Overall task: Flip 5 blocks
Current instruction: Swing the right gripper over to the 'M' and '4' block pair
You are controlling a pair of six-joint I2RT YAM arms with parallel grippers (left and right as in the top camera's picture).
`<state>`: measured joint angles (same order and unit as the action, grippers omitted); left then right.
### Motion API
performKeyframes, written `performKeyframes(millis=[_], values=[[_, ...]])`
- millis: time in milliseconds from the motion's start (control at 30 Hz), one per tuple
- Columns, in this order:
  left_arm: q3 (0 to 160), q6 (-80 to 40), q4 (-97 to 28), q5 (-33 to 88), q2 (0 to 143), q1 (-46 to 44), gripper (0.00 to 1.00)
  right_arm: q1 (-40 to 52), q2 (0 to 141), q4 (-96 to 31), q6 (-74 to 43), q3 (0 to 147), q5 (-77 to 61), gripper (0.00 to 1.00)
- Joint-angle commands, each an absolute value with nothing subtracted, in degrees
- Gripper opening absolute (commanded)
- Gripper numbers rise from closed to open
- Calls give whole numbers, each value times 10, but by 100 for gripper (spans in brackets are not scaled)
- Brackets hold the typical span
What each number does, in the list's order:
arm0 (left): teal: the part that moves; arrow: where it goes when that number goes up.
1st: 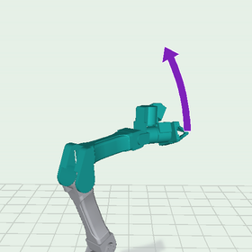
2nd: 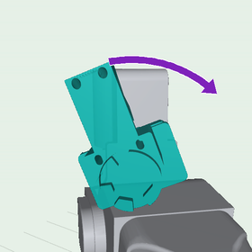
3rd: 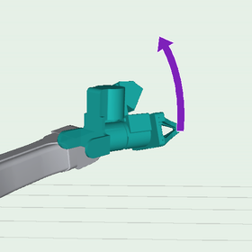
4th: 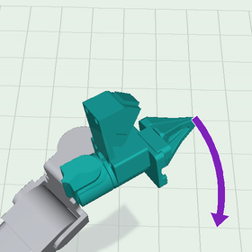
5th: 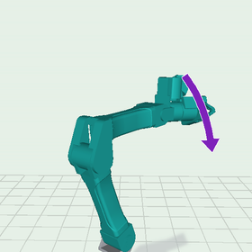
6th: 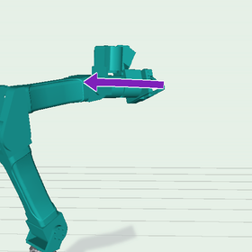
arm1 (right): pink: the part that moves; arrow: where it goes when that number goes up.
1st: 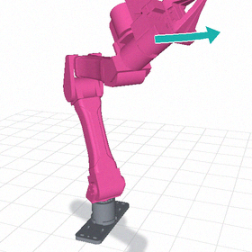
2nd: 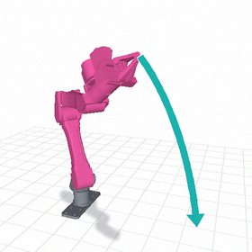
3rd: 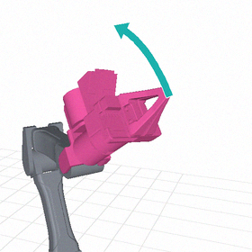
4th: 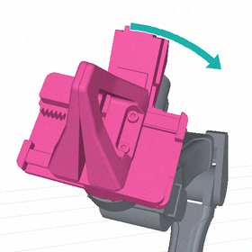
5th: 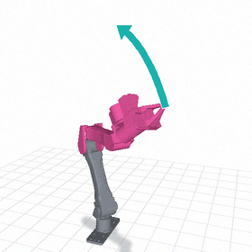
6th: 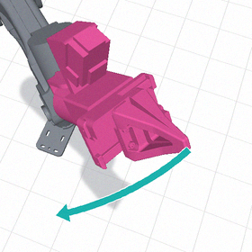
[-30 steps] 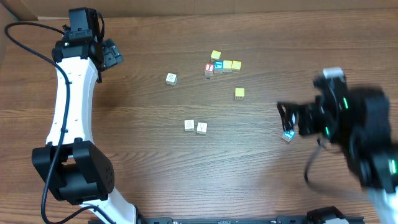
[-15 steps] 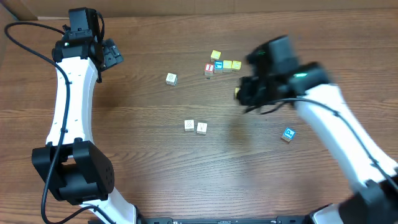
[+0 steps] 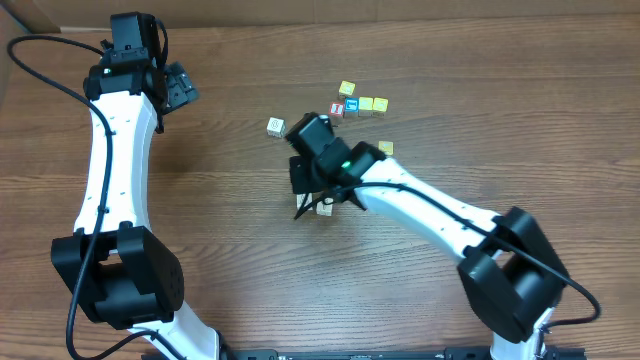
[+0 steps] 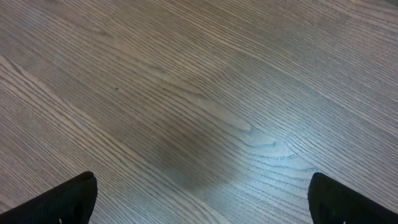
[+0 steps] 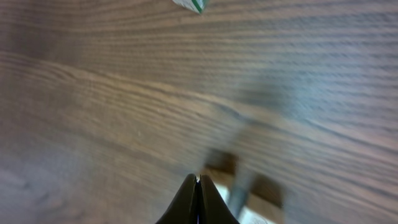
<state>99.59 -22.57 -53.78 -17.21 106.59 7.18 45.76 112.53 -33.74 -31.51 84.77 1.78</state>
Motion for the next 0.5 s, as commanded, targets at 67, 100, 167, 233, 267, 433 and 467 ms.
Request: performKeyframes(millis=[67,100,167,233,267,433,467], values=[[1006,-238,-537,-180,1057,74,100,472,1162,-297,-330,859,67,4],[1006,-238,-537,-180,1057,74,100,472,1171,-290,-330,859,67,4],[1006,-238,-537,-180,1057,74,100,472,1185,-283,-330,859,67,4],[1006,-238,-537,-180,1057,74,100,472,1194,-281,-330,859,66,4],[1006,-238,-537,-180,1057,74,100,472,1195,-284,-330,859,66,4],[1006,-238,-537,-180,1057,74,100,472,1195,-307,-330,859,52,4],[1006,-238,-537,-180,1057,74,100,473,1195,-315,-330,859,43,4]])
